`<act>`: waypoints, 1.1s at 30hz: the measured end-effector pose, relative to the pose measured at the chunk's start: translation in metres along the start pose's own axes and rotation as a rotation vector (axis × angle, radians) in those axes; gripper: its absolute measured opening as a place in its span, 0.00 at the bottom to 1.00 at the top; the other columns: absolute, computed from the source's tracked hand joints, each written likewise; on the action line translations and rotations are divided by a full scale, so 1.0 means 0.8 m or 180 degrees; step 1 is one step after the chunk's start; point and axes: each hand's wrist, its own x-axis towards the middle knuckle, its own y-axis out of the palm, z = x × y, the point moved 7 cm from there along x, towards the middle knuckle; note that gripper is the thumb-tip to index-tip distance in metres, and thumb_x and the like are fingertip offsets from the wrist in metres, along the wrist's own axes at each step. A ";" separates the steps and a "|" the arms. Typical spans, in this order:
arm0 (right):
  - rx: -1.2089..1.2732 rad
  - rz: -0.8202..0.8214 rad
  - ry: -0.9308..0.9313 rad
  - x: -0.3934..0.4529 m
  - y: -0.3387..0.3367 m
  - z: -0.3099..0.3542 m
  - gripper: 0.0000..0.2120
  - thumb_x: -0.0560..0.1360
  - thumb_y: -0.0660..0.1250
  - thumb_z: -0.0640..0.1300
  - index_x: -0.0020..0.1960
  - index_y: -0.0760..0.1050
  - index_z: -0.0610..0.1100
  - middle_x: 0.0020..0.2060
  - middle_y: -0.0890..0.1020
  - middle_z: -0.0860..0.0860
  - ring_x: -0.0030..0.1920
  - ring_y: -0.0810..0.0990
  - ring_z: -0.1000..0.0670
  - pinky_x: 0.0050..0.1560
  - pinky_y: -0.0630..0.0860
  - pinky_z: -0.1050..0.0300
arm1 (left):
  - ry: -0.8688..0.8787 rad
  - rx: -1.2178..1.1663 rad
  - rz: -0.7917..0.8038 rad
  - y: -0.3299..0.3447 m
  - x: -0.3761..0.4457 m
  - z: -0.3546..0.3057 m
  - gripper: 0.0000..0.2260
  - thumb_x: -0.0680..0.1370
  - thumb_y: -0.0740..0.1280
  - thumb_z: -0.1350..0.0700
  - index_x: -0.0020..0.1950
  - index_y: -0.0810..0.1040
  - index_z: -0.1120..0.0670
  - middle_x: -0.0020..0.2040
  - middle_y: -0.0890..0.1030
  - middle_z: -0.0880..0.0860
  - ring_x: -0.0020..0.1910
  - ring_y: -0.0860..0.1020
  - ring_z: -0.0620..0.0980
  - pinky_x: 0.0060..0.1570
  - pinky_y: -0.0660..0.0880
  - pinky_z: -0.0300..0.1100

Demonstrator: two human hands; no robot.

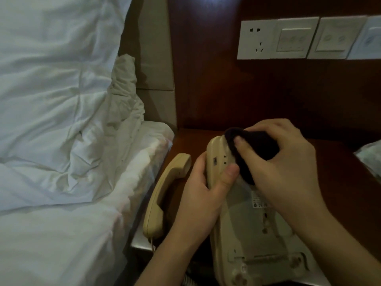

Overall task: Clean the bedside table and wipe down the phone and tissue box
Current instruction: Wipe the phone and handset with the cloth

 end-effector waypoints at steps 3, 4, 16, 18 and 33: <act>-0.0540 0.0225 0.0027 0.014 -0.018 -0.027 0.08 0.74 0.71 0.49 0.52 0.77 0.53 0.51 0.72 0.59 0.56 0.70 0.54 0.51 0.66 0.63 | -0.0138 -0.0127 -0.0065 -0.005 0.001 0.005 0.26 0.73 0.69 0.40 0.69 0.74 0.46 0.58 0.85 0.47 0.55 0.85 0.47 0.52 0.83 0.46; -0.0641 0.0391 0.0091 0.018 -0.021 -0.039 0.09 0.74 0.71 0.50 0.53 0.77 0.53 0.52 0.72 0.59 0.57 0.70 0.53 0.53 0.66 0.60 | -0.0172 -0.0172 -0.0104 -0.006 0.002 0.007 0.26 0.72 0.69 0.40 0.68 0.75 0.46 0.57 0.85 0.47 0.54 0.85 0.48 0.52 0.83 0.47; -0.0813 0.1262 -0.0379 0.020 -0.010 -0.028 0.09 0.74 0.71 0.51 0.53 0.77 0.59 0.55 0.70 0.64 0.59 0.65 0.59 0.56 0.63 0.63 | -0.0093 -0.0131 -0.0229 -0.006 0.001 0.004 0.22 0.74 0.68 0.44 0.66 0.77 0.51 0.53 0.87 0.49 0.50 0.86 0.47 0.43 0.81 0.37; -0.1074 0.1336 -0.0312 0.028 -0.027 -0.037 0.08 0.75 0.70 0.51 0.53 0.76 0.59 0.55 0.70 0.63 0.60 0.65 0.57 0.57 0.63 0.60 | -0.0063 -0.0102 -0.0210 -0.004 0.002 0.002 0.23 0.73 0.68 0.44 0.66 0.77 0.52 0.53 0.87 0.49 0.50 0.86 0.47 0.43 0.81 0.37; -0.0240 0.0106 0.0174 0.031 -0.065 -0.079 0.17 0.74 0.70 0.54 0.61 0.72 0.58 0.56 0.73 0.57 0.55 0.73 0.57 0.53 0.74 0.60 | -0.0007 -0.0105 -0.0224 -0.003 0.001 0.000 0.22 0.73 0.67 0.46 0.65 0.77 0.53 0.51 0.87 0.48 0.48 0.86 0.47 0.41 0.81 0.36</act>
